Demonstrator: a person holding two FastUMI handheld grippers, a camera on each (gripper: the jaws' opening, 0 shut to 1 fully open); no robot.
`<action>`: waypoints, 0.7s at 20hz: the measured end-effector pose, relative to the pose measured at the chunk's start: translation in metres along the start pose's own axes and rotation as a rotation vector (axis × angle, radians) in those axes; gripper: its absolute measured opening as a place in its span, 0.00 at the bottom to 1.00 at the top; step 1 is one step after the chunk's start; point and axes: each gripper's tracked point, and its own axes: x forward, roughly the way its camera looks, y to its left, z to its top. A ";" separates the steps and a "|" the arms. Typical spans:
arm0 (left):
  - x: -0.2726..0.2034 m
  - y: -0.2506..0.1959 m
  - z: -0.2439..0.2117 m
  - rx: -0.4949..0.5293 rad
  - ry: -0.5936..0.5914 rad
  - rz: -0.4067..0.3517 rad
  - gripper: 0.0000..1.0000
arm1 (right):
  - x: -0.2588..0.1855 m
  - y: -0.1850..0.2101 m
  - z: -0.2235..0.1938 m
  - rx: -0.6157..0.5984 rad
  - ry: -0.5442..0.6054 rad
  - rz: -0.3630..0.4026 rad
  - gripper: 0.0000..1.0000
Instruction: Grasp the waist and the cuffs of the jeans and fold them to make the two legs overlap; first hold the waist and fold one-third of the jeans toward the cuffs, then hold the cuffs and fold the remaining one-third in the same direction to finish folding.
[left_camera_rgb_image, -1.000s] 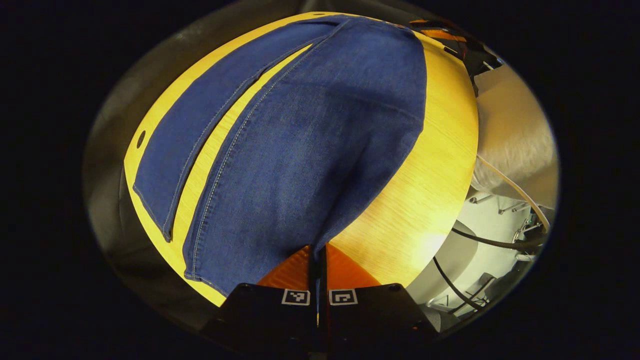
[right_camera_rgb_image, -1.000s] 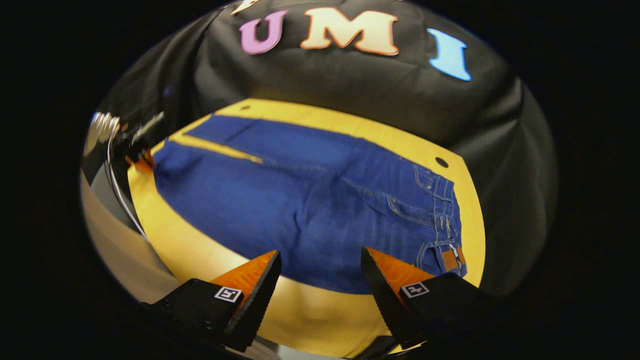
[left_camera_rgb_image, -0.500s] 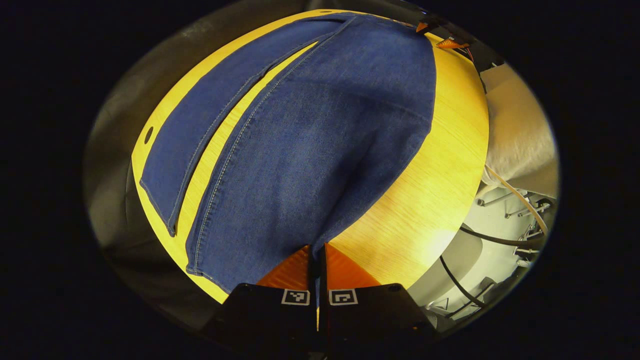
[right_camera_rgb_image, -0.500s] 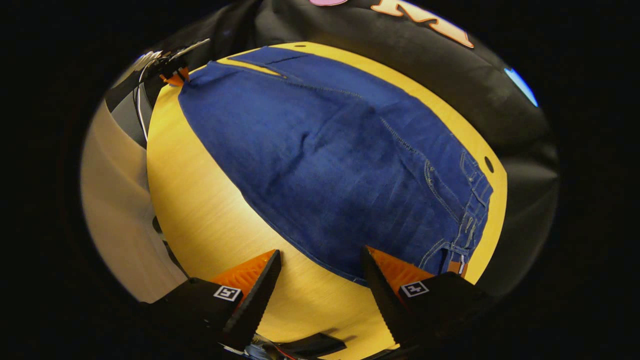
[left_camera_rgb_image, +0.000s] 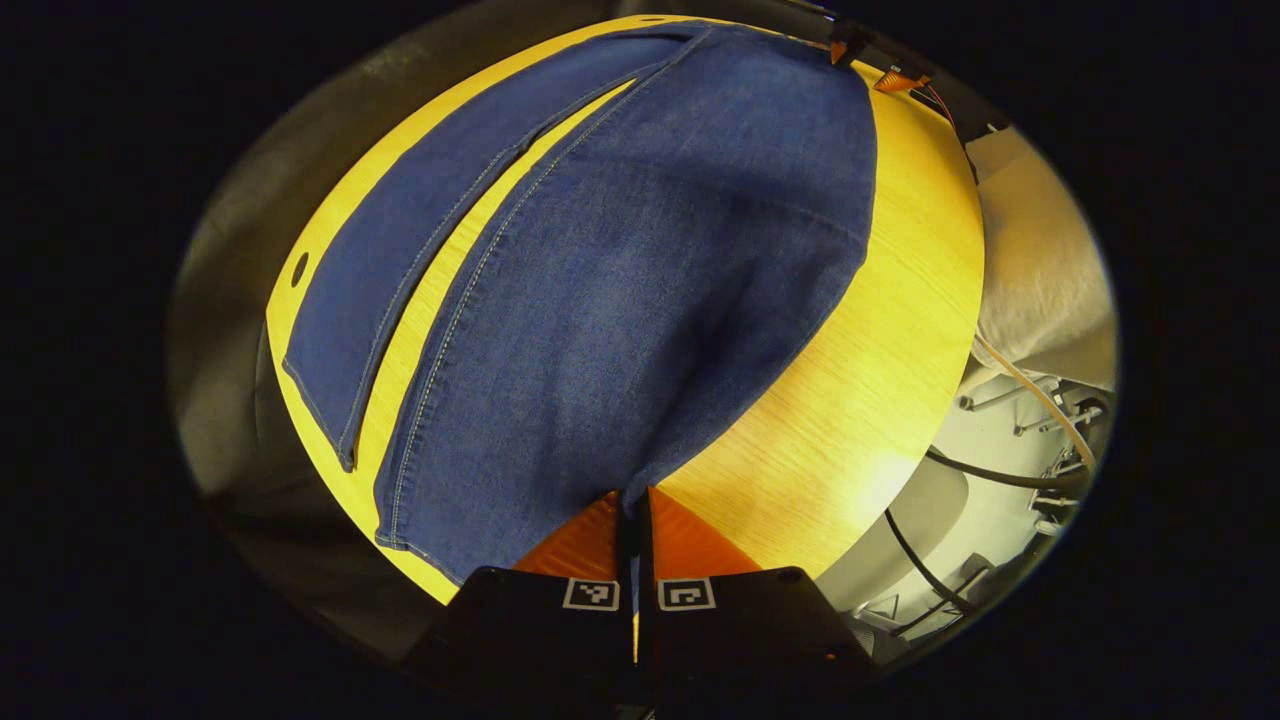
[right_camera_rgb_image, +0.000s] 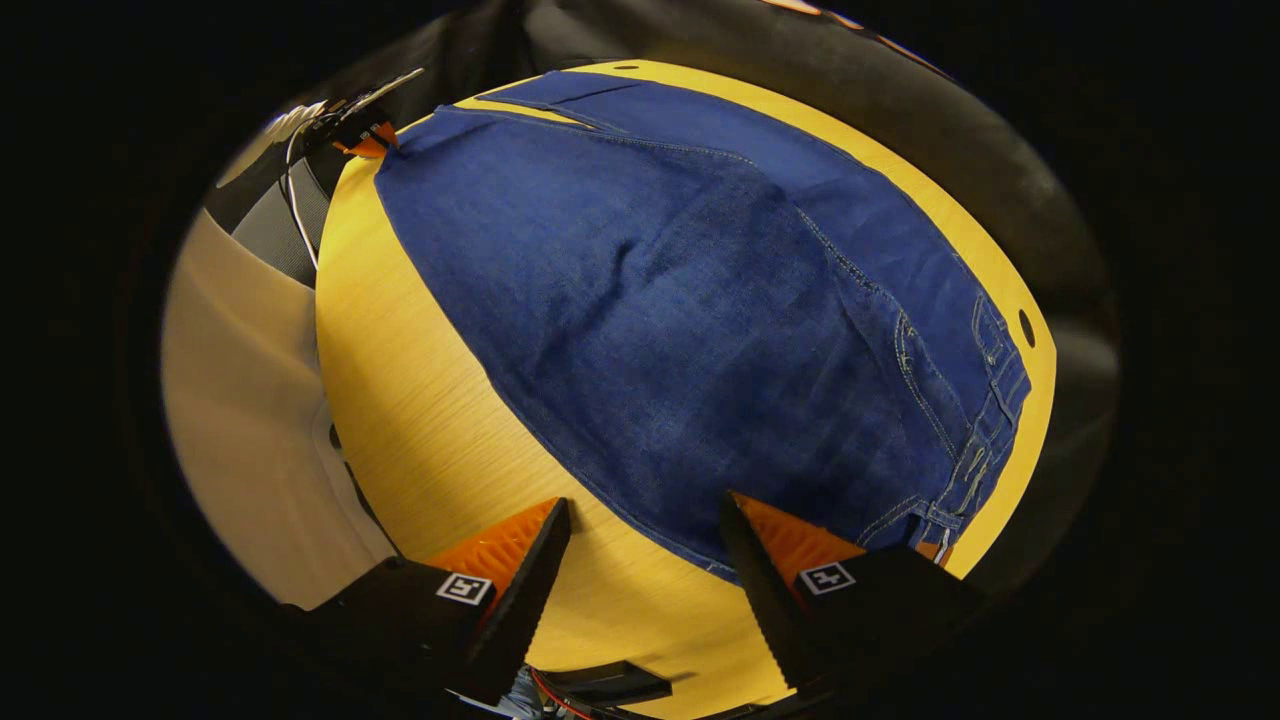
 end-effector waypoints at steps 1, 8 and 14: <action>0.000 -0.001 0.001 -0.002 0.001 0.000 0.00 | 0.001 -0.002 -0.001 0.009 -0.001 -0.005 0.91; 0.002 -0.001 0.001 -0.036 0.002 0.010 0.00 | 0.001 -0.008 0.015 -0.119 -0.075 -0.044 0.19; 0.002 0.003 0.001 -0.119 -0.052 0.064 0.00 | 0.000 -0.010 0.018 0.195 -0.130 -0.114 0.08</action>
